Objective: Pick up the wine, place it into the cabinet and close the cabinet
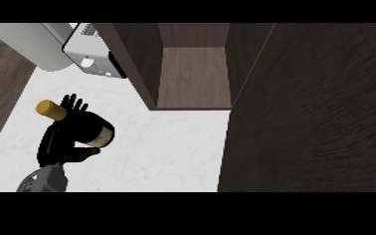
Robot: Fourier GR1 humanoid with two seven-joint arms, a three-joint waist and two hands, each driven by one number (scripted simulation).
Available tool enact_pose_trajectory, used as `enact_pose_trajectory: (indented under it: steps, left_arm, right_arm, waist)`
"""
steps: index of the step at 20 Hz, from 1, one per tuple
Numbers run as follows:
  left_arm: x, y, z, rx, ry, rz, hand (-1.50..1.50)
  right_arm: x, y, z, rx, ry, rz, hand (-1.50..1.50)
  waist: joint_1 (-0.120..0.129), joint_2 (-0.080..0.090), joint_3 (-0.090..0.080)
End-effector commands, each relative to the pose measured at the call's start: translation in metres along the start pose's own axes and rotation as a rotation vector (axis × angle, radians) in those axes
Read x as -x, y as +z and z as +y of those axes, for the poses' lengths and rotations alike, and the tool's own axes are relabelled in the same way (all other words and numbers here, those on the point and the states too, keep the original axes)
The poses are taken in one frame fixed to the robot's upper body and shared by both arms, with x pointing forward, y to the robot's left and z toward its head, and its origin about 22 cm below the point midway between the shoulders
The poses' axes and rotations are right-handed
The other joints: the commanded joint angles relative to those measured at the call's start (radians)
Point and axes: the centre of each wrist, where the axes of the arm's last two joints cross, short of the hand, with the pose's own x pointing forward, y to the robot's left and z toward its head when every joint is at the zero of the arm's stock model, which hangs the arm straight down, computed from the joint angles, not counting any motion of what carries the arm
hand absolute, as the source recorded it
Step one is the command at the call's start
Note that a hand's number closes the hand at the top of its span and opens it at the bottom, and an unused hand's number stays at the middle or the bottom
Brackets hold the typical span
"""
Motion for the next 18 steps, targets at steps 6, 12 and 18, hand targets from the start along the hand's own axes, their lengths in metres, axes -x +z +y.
enact_pose_trajectory:
  steps: [6,12,18]
  left_arm:
    - [0.005,-0.013,-0.01,0.129,0.028,-0.025,1.5]
    - [0.009,-0.004,-0.013,0.172,-0.089,-0.045,1.5]
    - [0.021,0.018,-0.018,0.105,-0.169,-0.095,1.5]
  right_arm:
    - [-0.018,0.018,-0.006,-0.01,-0.017,-0.044,-1.5]
    - [-0.022,0.022,0.002,0.003,-0.021,-0.047,-1.5]
    - [-0.015,0.016,0.003,0.011,-0.022,-0.053,-1.5]
  waist:
    - [0.001,0.0,0.0]
    - [0.004,-0.001,0.0]
    - [0.004,-0.001,0.0]
